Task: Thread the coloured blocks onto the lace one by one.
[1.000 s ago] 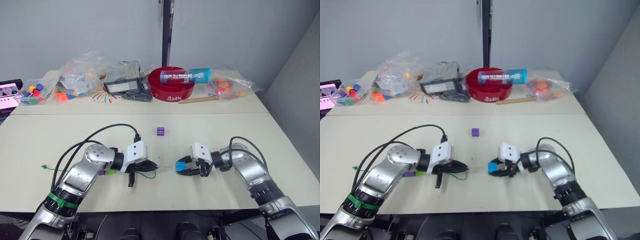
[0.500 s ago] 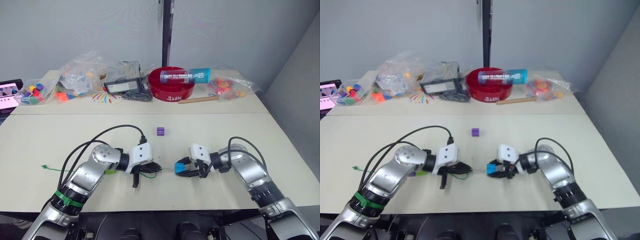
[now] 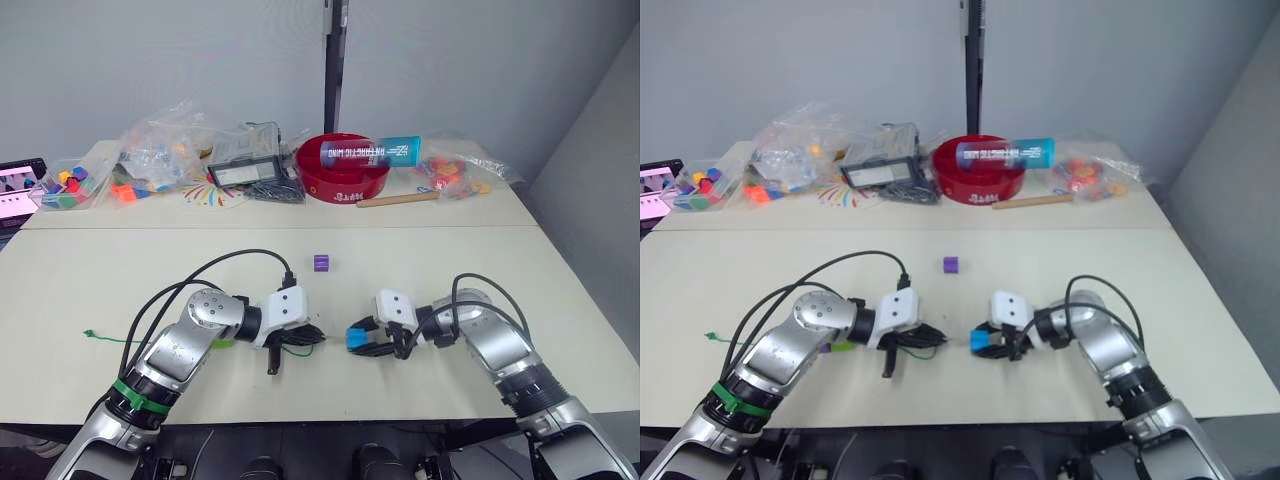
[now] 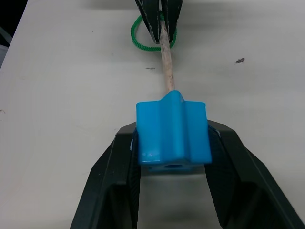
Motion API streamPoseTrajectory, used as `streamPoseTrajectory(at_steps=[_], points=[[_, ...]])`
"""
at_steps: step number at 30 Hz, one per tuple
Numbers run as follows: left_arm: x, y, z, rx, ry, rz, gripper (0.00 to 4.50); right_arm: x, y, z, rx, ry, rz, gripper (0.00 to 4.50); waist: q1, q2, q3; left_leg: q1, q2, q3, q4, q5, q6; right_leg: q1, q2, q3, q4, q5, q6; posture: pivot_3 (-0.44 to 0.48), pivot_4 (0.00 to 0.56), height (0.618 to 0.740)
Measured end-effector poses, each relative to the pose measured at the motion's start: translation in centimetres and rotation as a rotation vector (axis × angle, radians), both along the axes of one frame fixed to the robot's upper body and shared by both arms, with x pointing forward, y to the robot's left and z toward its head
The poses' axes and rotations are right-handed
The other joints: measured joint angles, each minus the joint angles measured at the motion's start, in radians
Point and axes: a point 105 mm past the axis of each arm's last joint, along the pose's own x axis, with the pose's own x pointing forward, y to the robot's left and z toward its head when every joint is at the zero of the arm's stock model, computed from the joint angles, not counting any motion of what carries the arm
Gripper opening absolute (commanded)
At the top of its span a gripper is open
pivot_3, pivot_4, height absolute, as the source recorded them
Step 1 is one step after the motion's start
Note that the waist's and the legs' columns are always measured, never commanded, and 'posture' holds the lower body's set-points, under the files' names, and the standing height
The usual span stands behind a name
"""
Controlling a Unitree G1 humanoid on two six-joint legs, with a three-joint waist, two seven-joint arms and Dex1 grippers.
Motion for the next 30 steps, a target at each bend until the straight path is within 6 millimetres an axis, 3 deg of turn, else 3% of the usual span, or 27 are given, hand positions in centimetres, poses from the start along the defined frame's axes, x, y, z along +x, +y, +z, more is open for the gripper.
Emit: streamPoseTrajectory(at_steps=[30], points=[[0.2,-1.3,-0.7,0.013,0.008,0.000,0.00,-0.1,0.5,0.0,0.007,0.020,-0.044,1.36,0.000,0.000,0.000,0.000,0.000,0.000,0.000,0.000,0.000,0.000,0.000,0.000,0.000,0.000,0.000,0.000,0.150,0.731]])
